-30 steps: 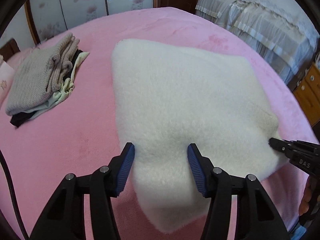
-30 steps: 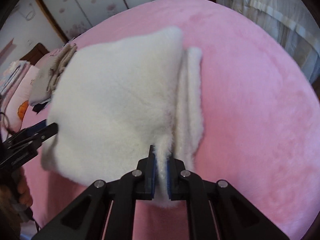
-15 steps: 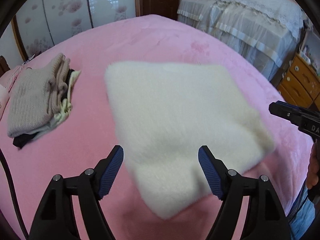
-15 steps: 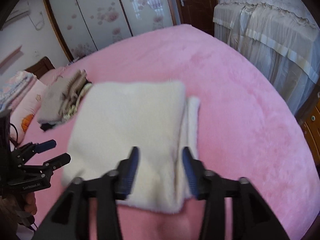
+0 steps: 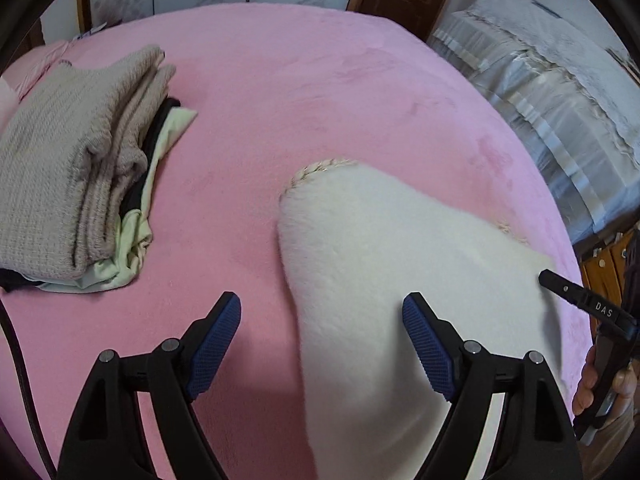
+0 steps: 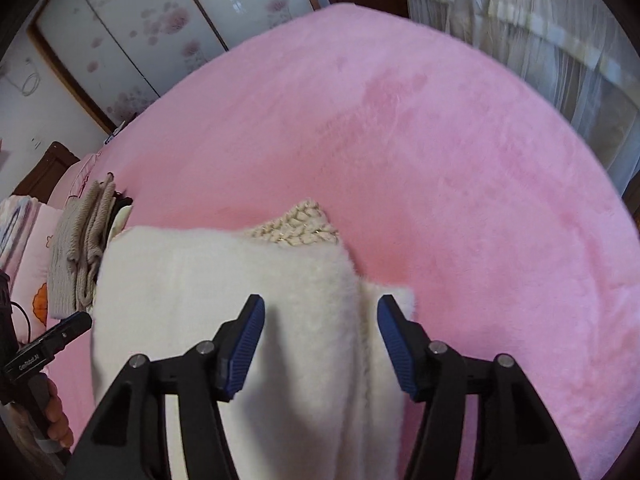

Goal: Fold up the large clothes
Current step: 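Grasp the braided edge of the folded bundle with the right tool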

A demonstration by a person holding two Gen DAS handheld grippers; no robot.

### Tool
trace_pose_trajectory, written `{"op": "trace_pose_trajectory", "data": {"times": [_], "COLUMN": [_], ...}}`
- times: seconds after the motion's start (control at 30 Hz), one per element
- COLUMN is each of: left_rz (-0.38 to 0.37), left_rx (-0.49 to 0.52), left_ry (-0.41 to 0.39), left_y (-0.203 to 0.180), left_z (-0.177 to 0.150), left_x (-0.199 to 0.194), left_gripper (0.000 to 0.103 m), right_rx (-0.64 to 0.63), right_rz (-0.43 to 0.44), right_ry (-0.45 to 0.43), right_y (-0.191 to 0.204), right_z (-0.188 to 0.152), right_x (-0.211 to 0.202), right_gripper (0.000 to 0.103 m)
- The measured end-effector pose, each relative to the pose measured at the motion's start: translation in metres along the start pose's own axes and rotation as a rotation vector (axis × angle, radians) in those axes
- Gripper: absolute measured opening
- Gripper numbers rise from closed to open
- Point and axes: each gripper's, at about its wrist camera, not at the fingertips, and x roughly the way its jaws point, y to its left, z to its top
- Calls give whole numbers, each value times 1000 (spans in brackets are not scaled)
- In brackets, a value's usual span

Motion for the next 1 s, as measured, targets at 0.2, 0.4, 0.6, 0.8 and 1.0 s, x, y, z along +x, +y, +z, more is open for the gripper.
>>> {"op": "trace_pose_trajectory", "data": {"times": [0.2, 0.4, 0.6, 0.8, 1.0], "left_rz": [-120, -9, 38, 18, 21], "left_rx": [18, 120, 138, 161, 185], "left_ry": [1, -36, -15, -32, -35], "left_y": [-9, -36, -43, -48, -65], "left_z": [1, -8, -5, -7, -13], "left_x": [7, 21, 4, -48, -107], "left_gripper": [44, 46, 61, 75, 76], "right_rx": [-109, -53, -57, -63, -113], "right_rz": [-32, -70, -109, -68, -100], "right_ry": [-73, -41, -77, -179, -221], "right_y": [9, -12, -1, 10, 33], "right_z": [-10, -20, -17, -18, -27], "right_x": [-17, 11, -21, -97, -162], "right_gripper": [13, 14, 26, 43, 61]}}
